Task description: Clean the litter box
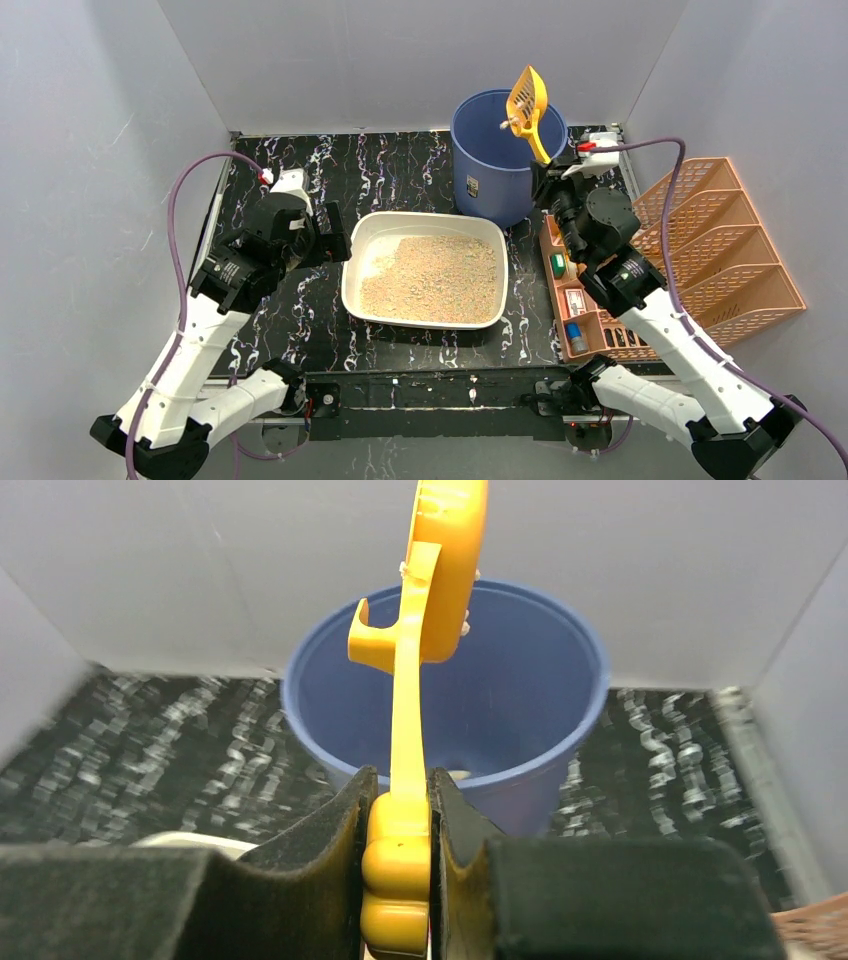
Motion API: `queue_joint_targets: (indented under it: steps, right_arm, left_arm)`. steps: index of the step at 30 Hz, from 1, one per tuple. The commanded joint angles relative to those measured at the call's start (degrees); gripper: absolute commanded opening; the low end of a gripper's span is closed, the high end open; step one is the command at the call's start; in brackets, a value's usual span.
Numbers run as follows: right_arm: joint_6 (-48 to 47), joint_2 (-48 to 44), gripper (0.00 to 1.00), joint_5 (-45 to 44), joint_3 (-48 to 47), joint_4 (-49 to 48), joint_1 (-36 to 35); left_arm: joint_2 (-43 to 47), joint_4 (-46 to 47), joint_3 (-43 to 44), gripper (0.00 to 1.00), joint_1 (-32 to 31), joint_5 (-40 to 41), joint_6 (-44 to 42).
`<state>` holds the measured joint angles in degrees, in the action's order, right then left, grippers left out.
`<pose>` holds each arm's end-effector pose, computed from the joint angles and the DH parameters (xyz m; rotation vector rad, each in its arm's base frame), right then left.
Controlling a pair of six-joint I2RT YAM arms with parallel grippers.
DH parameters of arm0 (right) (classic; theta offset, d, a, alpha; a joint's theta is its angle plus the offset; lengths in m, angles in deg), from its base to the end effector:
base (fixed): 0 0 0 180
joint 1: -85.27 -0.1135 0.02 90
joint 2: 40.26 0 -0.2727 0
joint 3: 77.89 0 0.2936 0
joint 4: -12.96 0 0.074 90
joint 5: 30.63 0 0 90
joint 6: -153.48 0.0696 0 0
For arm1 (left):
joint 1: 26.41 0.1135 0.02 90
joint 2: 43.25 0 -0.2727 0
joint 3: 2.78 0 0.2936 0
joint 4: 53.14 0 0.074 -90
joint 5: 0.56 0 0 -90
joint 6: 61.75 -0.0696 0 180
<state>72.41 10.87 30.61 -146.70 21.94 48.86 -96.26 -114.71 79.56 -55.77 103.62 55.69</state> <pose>0.2308 0.1286 0.4354 0.0727 1.4425 0.2938 0.2102 -0.0987 0.3997 -0.1102 2.1287 -0.3252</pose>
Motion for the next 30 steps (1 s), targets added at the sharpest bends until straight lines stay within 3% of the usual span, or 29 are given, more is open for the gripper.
queue_joint_targets:
  steps: [1,10,18,25,30]
  right_arm:
    - [-19.93,0.14,0.01,0.95,-0.88,-1.58,0.02]
    - [-46.13,3.21,0.01,8.22,-3.43,7.41,-0.03]
    - [-65.80,5.66,0.01,4.80,-6.03,12.47,0.02]
    - [-72.76,6.94,0.01,3.93,-12.03,14.69,0.02]
    - [-71.53,6.68,0.01,5.52,-14.51,15.70,-0.09]
  left_arm:
    - [1.32,-1.12,-0.68,0.98,0.10,1.27,-0.71]
    - [1.98,-1.11,-1.50,0.98,0.10,1.21,-0.98]
    - [2.91,-1.45,-1.81,0.98,0.10,1.62,-1.59]
    - [3.36,-1.20,-2.57,0.98,0.10,1.61,-1.95]
    - [3.62,-1.02,-3.14,0.98,0.10,1.14,-2.19]
